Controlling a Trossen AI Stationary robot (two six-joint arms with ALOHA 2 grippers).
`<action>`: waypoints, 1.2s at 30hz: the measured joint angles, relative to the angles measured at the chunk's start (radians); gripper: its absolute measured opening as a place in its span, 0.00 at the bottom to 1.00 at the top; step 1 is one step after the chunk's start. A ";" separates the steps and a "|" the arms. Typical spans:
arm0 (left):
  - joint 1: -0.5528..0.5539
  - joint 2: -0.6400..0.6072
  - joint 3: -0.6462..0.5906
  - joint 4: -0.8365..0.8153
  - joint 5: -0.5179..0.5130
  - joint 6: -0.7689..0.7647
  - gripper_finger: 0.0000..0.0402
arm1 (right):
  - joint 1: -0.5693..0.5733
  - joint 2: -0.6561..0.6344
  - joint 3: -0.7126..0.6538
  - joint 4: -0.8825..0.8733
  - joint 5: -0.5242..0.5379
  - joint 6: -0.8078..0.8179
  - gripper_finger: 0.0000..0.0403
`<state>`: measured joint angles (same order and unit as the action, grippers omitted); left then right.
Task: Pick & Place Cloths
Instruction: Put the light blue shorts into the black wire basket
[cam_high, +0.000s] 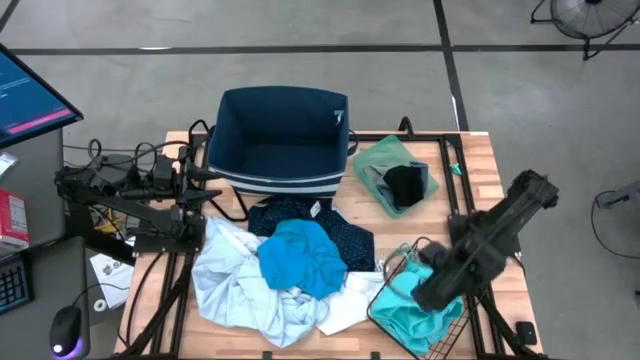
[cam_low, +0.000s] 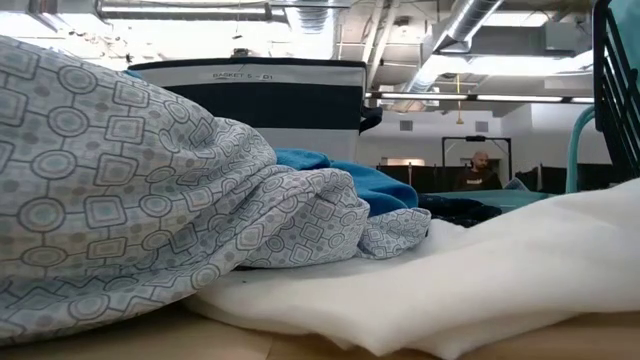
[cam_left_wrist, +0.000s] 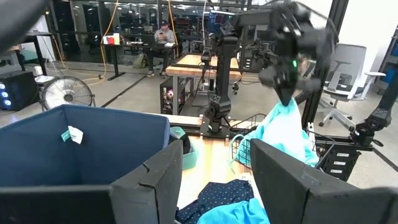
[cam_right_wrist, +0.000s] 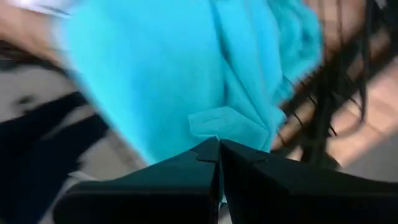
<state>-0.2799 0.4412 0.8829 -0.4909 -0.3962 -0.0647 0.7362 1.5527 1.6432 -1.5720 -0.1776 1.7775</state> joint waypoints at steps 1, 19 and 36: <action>0.000 0.000 0.000 0.000 0.000 0.000 0.43 | 0.016 0.019 -0.024 0.001 -0.020 0.020 0.00; 0.000 0.000 0.000 0.000 0.000 0.000 0.43 | -0.025 0.169 -0.592 0.734 -0.062 -0.014 0.00; 0.000 0.000 0.000 0.000 0.000 0.000 0.43 | -0.028 -0.196 -0.494 0.629 -0.051 -0.101 0.44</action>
<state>-0.2800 0.4412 0.8829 -0.4911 -0.3962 -0.0643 0.7082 1.3570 1.1488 -0.9428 -0.2290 1.6765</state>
